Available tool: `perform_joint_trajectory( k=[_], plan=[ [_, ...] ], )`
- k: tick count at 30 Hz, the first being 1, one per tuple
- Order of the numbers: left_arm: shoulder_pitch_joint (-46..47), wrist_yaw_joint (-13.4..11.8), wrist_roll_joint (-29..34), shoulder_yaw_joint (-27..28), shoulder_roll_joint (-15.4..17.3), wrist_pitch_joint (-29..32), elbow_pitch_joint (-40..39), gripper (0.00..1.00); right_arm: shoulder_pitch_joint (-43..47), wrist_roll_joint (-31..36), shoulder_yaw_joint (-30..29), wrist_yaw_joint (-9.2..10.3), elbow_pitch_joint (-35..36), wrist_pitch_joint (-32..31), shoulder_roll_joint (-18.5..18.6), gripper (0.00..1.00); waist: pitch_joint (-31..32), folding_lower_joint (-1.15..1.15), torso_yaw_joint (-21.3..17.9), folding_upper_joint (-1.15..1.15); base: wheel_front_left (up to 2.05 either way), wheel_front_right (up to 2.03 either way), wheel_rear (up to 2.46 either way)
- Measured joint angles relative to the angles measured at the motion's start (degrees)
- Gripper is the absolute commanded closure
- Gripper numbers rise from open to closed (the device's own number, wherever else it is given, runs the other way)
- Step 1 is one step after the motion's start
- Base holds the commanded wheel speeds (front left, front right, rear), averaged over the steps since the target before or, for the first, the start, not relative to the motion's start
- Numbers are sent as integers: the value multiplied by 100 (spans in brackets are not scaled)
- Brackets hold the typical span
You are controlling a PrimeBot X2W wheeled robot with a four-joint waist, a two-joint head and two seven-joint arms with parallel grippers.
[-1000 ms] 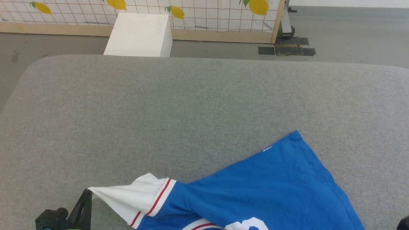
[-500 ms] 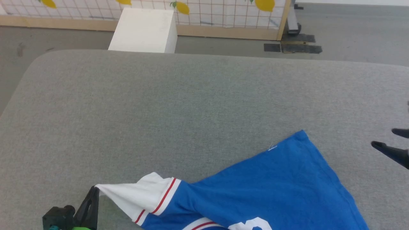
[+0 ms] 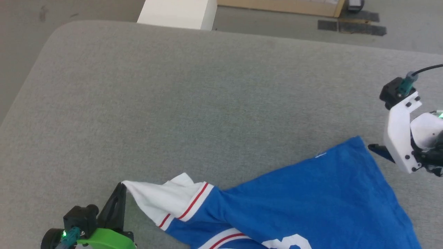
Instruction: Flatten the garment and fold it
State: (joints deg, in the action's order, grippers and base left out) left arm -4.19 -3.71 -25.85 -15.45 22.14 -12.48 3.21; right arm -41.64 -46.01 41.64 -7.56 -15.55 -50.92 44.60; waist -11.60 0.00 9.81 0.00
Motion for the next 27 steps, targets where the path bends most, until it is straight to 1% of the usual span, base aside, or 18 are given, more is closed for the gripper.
perform_joint_trajectory(
  k=[7,12,13,14,15,20,23,27],
  plan=[
    [213,69,2,-53,-98,-80,171,100,8,-121,320,0,-876,479,-378,0,-289,0,286,0,0,0,0],
    [262,71,5,-62,-118,-124,256,100,-13,-237,699,0,-1023,626,-320,0,-385,0,407,0,0,0,0],
    [263,71,5,-60,-119,-124,272,100,-40,-283,746,0,-1035,647,-307,15,-386,0,405,0,0,0,0],
    [265,71,5,-58,-119,-125,288,100,-65,-330,800,0,-1050,683,-296,98,-382,0,396,0,0,0,0],
    [265,71,5,-55,-119,-126,304,100,-82,-363,849,0,-1067,738,-292,100,-373,0,380,0,0,0,0],
    [261,69,5,-41,-118,-132,353,100,-121,-509,1044,0,-1101,1269,-328,100,-281,0,276,0,0,0,0],
    [225,63,5,-14,-96,-134,367,100,-119,-565,1191,0,-1003,1778,-324,100,-161,0,193,0,0,0,0],
    [167,54,7,44,-15,-153,349,100,-120,-565,1265,0,-703,2628,-278,100,38,0,68,0,0,0,0]
  ],
)
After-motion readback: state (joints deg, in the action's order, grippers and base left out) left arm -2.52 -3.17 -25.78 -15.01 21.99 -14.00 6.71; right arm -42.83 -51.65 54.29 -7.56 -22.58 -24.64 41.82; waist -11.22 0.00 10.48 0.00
